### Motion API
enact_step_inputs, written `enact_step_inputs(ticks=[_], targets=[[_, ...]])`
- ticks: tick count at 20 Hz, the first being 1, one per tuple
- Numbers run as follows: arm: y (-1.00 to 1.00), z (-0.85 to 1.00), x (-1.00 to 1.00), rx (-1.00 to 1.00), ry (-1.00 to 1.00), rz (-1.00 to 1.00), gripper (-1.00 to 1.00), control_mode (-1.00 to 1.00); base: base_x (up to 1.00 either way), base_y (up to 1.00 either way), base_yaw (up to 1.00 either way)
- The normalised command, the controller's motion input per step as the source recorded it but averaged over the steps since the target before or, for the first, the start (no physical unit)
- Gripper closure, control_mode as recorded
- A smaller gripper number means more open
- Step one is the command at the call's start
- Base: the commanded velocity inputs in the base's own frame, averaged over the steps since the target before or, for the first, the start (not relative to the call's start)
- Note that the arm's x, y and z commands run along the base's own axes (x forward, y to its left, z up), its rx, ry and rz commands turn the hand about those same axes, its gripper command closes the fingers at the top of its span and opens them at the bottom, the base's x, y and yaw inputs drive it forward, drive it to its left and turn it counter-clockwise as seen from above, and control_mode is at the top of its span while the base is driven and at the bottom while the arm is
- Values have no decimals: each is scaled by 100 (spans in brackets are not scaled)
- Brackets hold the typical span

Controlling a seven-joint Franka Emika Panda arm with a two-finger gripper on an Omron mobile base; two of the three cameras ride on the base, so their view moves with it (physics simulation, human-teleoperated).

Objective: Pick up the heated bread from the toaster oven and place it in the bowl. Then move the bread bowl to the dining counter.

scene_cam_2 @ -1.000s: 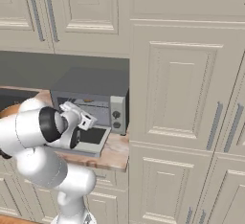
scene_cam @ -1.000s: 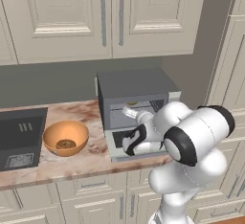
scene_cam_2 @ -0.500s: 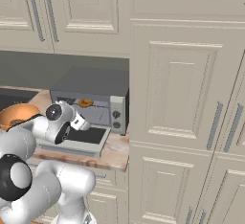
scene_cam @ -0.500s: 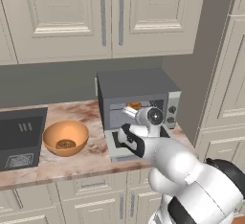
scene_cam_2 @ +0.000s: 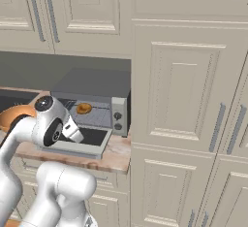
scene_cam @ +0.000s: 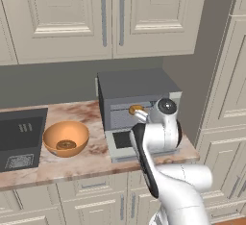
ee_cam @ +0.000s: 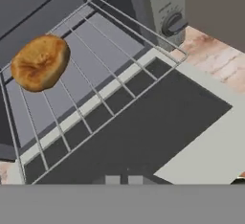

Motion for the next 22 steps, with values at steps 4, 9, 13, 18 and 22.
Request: enact_step_inputs(ticks=[4,9,13,18,22], targets=[[-40,0,-100,1,-11,-5,100,-100,0,0,0],[-20,34,-69,2,-29,-2,100,-100,0,0,0],[7,67,-4,0,-19,0,100,-100,0,0,0],[0,37,0,0,0,10,100,-100,0,0,0],[-1,6,-11,-3,-12,26,100,-100,0,0,0]])
